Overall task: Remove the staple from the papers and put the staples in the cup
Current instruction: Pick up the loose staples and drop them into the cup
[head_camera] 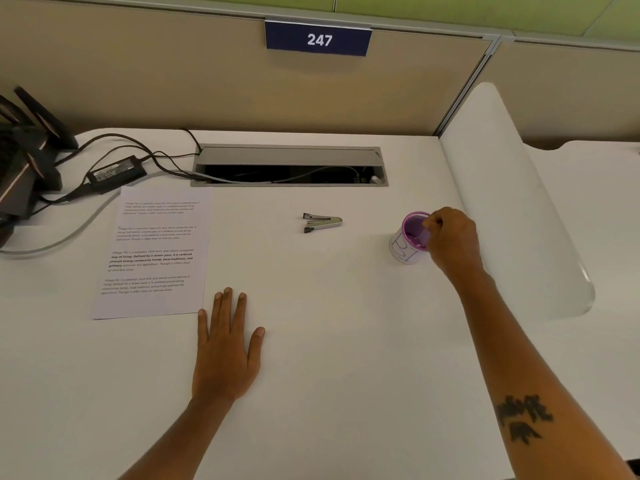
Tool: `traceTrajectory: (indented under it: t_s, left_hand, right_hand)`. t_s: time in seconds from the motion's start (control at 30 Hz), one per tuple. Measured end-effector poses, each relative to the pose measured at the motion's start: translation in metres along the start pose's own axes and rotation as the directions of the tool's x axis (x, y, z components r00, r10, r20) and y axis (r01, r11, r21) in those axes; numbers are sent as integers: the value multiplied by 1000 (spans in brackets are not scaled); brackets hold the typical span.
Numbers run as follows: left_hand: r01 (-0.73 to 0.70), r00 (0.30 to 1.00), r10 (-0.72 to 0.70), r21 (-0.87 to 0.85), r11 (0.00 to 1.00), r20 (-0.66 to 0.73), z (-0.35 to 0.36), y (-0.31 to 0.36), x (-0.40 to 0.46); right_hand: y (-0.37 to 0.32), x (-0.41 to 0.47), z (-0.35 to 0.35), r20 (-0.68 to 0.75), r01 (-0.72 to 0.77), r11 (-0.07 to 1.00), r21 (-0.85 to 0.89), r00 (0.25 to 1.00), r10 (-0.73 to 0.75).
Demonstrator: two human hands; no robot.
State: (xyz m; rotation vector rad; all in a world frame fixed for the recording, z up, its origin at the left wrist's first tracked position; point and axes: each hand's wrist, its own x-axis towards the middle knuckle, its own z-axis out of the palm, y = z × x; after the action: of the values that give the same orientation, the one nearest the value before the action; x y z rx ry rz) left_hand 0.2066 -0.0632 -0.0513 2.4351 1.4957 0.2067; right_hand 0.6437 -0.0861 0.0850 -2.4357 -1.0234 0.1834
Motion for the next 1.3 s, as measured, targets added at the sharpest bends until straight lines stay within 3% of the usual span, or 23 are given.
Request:
traceTrajectory:
  t_s: [0.63, 1.3]
  left_hand:
    - [4, 1000, -4, 2, 1000, 14, 1, -1, 1]
    - [-7, 1000, 7, -11, 1000, -5, 4, -3, 0]
  right_hand:
    - [2, -5, -9, -9, -50, 996, 77, 999, 51]
    - [3, -16, -6, -55, 85, 996, -20, 995, -86]
